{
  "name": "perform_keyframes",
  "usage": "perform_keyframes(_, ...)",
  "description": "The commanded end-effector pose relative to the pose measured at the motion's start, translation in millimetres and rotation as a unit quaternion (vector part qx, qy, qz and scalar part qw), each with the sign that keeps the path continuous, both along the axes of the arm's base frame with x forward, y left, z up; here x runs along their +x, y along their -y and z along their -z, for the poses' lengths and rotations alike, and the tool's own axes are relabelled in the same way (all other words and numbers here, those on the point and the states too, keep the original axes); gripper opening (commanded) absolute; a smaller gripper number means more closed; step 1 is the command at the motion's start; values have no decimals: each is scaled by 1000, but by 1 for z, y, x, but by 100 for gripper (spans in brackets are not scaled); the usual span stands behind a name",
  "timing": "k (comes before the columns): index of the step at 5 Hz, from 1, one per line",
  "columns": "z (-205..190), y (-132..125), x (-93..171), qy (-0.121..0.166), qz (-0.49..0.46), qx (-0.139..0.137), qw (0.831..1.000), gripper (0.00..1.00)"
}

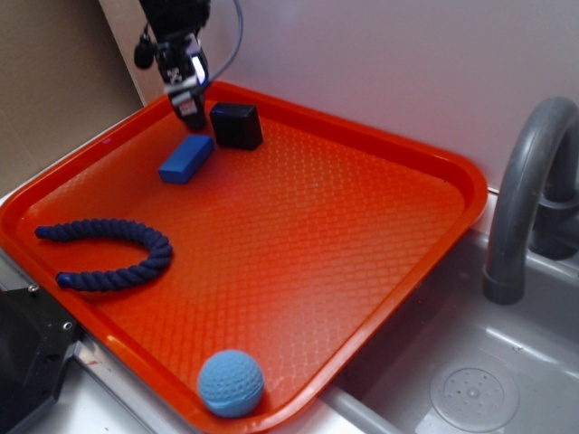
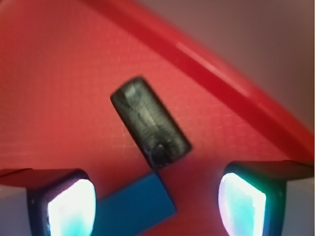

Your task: Grab the black box.

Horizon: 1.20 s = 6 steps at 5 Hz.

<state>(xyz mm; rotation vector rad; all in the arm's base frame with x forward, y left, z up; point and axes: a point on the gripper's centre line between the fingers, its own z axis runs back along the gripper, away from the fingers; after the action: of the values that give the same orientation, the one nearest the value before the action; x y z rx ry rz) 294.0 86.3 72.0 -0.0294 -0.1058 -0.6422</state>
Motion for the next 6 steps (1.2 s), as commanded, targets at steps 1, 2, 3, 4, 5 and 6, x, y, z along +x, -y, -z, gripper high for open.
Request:
perform_keyframes(1,14,32,32,86,39,18,995,100)
perform_keyframes(2,19,40,39,82,54,29,995,100)
perform_keyframes(3,34,43,42,61,59,48,995,0)
perform_keyframes(4,32,43,38,51,48,53,996,0)
perform_keyframes(5,-6,36,23,20,-16,75,997,0)
perform_keyframes(6,-57,34,-11,-57,-96,25,993,0)
